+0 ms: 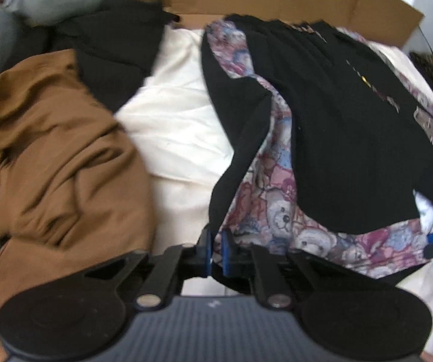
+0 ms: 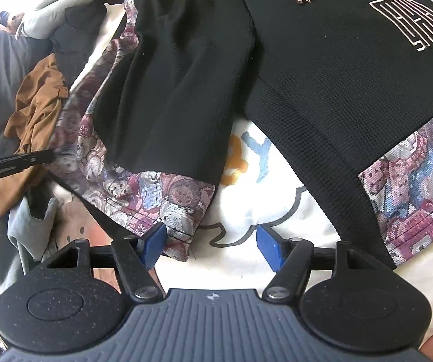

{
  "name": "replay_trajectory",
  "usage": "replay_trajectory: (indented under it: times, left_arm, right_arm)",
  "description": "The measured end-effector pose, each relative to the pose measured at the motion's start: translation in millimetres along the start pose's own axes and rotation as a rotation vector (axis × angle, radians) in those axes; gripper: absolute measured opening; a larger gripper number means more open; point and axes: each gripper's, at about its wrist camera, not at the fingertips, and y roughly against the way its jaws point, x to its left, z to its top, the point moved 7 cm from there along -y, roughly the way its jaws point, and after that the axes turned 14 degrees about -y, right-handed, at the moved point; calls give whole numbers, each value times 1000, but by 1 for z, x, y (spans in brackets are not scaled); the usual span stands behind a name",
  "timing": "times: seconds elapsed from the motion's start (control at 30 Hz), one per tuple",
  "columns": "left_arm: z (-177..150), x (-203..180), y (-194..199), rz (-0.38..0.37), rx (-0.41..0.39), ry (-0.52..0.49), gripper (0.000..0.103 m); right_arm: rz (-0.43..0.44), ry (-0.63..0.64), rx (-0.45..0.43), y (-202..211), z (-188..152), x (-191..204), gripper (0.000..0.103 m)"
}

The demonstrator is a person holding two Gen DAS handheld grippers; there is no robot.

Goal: Fold clothes

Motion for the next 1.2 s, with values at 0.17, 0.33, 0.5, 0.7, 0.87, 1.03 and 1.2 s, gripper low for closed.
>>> replay_trajectory:
  times: [0.17,0.33,0.5,0.7,0.87,1.03,1.2]
  left_arm:
    - [-22,13,24,18,25,113,6]
    - [-40,30,31,41,36,224,6]
    - [-46,33,37,70,28,209,6]
    - [-48,37,35,98,28,200,6]
    - [-48,34,38,95,27,200,6]
    - [-49,35,39,87,23,225,6]
    - [-48,35,43,62,14,253,6]
  right_arm:
    - [2,14,-1,0,2,1,70]
    - [11,20,3,-4,5,4,70]
    - [32,1,12,-6,8,2,68]
    - [55,-39,30,-18,11,1,61]
    - [116,-121,78,-26,11,2,54]
    - [149,-243,140,-36,10,-4,19]
    - [140,-248,149,-27,13,-8,0]
